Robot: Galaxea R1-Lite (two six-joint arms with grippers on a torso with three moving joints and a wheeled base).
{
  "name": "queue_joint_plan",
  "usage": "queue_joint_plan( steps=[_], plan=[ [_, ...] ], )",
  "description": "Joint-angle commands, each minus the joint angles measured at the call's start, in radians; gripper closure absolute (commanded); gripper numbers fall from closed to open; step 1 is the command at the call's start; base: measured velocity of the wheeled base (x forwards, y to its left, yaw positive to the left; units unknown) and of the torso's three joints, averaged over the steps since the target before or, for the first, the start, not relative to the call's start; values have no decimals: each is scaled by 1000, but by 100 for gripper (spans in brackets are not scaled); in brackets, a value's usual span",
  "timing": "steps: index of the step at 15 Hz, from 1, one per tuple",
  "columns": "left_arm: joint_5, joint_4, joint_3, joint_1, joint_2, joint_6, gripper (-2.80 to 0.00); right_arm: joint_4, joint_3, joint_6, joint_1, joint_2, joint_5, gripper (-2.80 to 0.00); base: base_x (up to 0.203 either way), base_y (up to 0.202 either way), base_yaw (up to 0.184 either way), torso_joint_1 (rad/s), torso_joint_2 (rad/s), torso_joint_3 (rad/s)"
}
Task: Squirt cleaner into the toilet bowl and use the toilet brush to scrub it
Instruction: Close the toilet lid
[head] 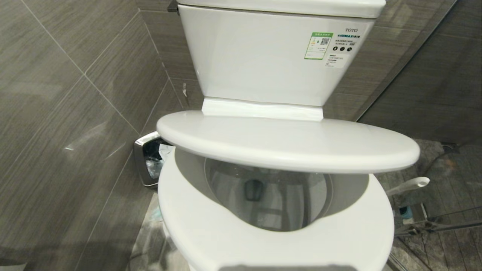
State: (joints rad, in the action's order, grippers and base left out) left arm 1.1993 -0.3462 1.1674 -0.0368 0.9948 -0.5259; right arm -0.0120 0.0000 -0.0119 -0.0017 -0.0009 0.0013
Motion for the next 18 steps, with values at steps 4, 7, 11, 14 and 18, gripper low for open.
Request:
queue_joint_plan(
  steps=[4,7,11,14,18],
  plan=[
    [10,-2,-1,0,-4,-2,0,0,0,0,0,1,0,0,0,0,0,0,5,195],
    [20,-2,-5,0,-10,-3,0,0,0,0,0,1,0,0,0,0,0,-1,2,198],
    [20,-5,-16,0,-13,0,0,0,0,0,0,1,0,0,0,0,0,2,-1,206],
    [24,-4,-29,0,-24,0,0,0,0,0,0,1,0,0,0,0,0,3,1,201],
    [50,-1,-44,0,-27,0,0,0,0,0,0,1,0,0,0,0,0,5,1,63]
  ],
)
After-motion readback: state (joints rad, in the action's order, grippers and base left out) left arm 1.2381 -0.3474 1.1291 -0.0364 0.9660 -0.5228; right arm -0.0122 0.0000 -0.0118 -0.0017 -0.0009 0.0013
